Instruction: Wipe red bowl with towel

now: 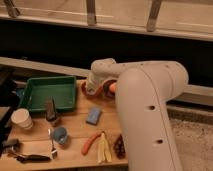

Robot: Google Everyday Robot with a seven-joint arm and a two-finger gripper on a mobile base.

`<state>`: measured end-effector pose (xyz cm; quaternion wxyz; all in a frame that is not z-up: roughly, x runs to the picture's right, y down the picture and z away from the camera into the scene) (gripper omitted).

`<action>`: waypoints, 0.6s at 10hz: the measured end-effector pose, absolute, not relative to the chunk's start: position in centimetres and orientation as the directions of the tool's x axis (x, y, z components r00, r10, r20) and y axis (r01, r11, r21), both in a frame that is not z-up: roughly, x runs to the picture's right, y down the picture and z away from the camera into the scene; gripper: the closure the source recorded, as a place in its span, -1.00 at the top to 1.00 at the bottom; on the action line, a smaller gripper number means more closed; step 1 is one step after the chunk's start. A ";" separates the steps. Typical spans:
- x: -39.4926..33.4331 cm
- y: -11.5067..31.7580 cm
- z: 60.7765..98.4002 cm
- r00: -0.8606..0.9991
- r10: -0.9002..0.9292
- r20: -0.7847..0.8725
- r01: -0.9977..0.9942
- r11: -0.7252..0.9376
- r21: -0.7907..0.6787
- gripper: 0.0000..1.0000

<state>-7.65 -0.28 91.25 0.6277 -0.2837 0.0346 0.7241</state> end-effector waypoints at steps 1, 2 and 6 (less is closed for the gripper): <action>-7.2 -0.1 91.7 -0.054 0.884 -0.464 -0.935 -0.207 -0.287 -1.00; -6.9 -0.4 92.5 -0.056 0.882 -0.468 -0.942 -0.202 -0.268 -1.00; -6.5 -3.6 94.7 -0.061 0.896 -0.439 -0.950 -0.187 -0.250 -1.00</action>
